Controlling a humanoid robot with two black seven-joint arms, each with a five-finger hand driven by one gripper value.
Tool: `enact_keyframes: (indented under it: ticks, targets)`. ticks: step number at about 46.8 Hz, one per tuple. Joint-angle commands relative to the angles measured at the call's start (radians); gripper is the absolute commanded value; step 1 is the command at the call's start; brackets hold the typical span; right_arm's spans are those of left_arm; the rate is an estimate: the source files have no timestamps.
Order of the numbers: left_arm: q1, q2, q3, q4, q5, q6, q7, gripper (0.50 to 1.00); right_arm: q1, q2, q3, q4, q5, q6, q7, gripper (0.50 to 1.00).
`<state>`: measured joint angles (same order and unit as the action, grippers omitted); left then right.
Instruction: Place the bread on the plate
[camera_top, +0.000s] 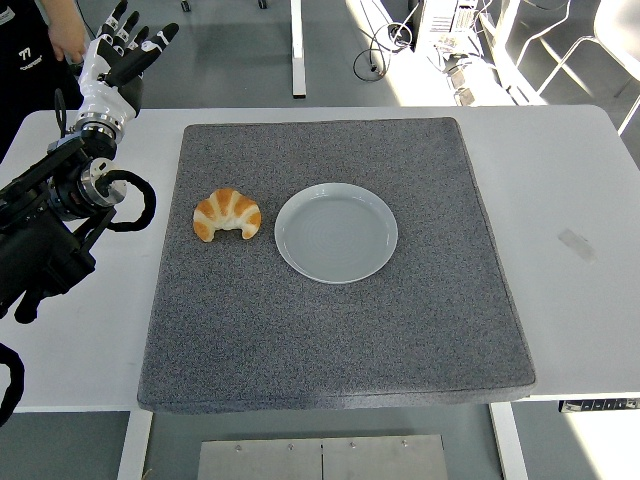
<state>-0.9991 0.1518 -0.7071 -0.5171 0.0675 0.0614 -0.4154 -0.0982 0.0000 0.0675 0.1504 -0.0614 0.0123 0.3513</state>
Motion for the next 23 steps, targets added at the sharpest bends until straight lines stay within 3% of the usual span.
enact_keyframes:
  ticks: [1, 18, 23]
  targets:
    - [0.0, -0.001, 0.0, -0.001, 0.0, 0.0, 0.0, 0.981, 0.0, 0.0, 0.0, 0.0, 0.0, 0.0, 0.0, 1.0]
    - [-0.004, 0.008, 0.008, -0.003, 0.009, -0.002, 0.0, 0.981, 0.0, 0.0, 0.0, 0.0, 0.0, 0.0, 0.0, 1.0]
    - [-0.018, 0.044, 0.079, -0.035, 0.029, -0.011, 0.003, 0.981, 0.0, 0.0, 0.0, 0.0, 0.0, 0.0, 0.0, 1.0]
